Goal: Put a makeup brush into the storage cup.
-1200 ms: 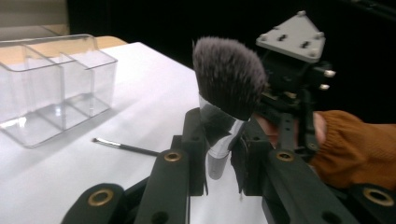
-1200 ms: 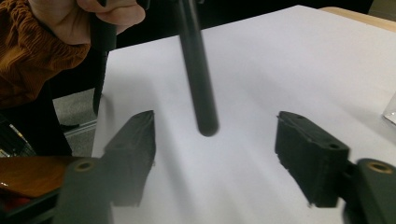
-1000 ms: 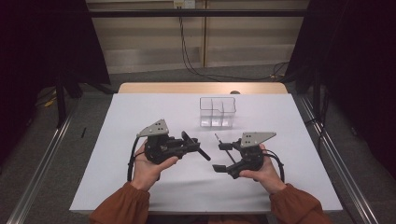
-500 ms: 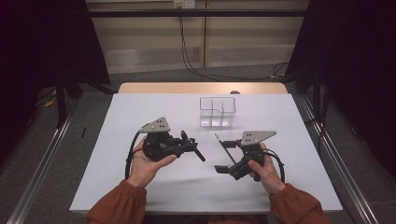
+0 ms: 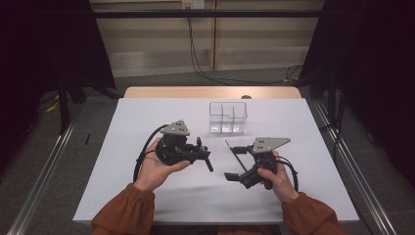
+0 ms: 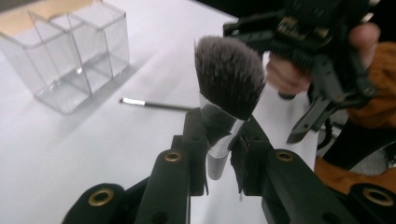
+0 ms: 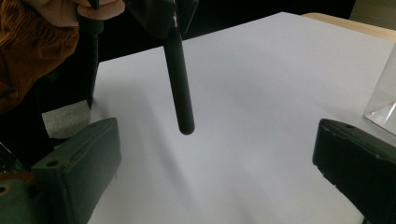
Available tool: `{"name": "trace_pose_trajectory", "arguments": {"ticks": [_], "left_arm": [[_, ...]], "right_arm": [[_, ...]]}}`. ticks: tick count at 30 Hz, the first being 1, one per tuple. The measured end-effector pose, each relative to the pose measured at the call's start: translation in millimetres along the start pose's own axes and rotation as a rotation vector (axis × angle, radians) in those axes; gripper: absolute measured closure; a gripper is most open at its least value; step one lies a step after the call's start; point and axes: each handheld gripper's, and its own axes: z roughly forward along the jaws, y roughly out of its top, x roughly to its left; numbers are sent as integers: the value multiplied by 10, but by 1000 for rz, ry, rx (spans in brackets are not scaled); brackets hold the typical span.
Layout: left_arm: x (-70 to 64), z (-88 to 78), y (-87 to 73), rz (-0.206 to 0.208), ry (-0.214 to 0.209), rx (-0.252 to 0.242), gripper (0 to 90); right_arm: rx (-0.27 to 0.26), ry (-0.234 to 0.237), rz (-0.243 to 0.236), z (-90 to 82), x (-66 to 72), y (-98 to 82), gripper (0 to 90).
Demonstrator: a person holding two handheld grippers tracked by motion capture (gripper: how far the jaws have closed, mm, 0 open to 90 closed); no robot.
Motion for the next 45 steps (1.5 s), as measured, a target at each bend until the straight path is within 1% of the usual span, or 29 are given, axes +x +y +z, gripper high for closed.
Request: {"name": "trace_pose_trajectory", "arguments": {"ticks": [2,4,6,10,13,15,16,18,19,20,21,22,24,26,27,29,32,33,34,35,36,38,39,41,42,44,45], "left_arm": [[19,25,-23,-5,10,27,771],[39,41,-48,-14,20,47,771],[49,50,-61,-22,19,57,771],[48,80,-77,-24,11,61,772],[36,105,-75,-28,5,57,772],[19,128,-74,-30,1,57,772],[14,138,-74,-30,-6,61,772],[-10,173,-75,-28,-13,65,772],[-20,190,-73,-32,-22,63,772],[-25,199,-72,-34,-23,60,772],[-32,210,-68,-35,-23,60,772],[-37,216,-67,-36,-26,57,772],[-52,228,-65,-36,-34,55,772],[-60,234,-64,-37,-39,52,772],[-64,238,-63,-36,-41,52,772],[-71,247,-62,-42,-48,49,772],[-78,257,-60,-39,-48,52,772],[-77,258,-60,-39,-48,50,772],[-77,260,-61,-41,-49,47,772],[-77,260,-60,-41,-48,49,772],[-77,262,-61,-41,-48,49,773],[-77,271,-62,-42,-51,48,773],[-80,276,-61,-42,-49,49,772],[-83,287,-58,-41,-54,52,772],[-86,293,-57,-38,-52,53,772],[-90,301,-58,-39,-55,53,772],[-90,301,-59,-40,-52,53,772]], "right_arm": [[9,-3,3,10,-4,-5,9],[14,-9,23,22,-3,-6,29],[18,2,22,22,8,-3,40],[9,23,15,37,25,7,77],[11,24,9,64,28,1,92],[17,22,-10,90,28,-7,121],[7,24,-27,108,31,-18,115],[4,41,-26,132,30,-24,113],[4,39,-34,139,36,-25,112],[8,36,-45,155,48,-25,106],[12,39,-46,164,56,-24,106],[14,52,-43,177,68,-25,106],[23,48,-40,197,94,-24,109],[15,82,-43,215,112,-31,120],[10,86,-44,222,120,-32,125],[7,86,-40,254,141,-33,122],[6,79,-15,286,142,-37,135],[0,68,-10,290,145,-41,160],[-6,48,-5,291,151,-41,170],[-6,42,-5,292,153,-41,188],[-5,38,-3,292,154,-41,230],[-2,46,-3,290,155,-45,359],[-3,49,-2,291,157,-48,389],[1,52,-2,298,162,-56,488],[7,52,-8,303,167,-60,513],[7,60,-5,307,171,-66,621],[11,67,-9,307,172,-65,657]]}}
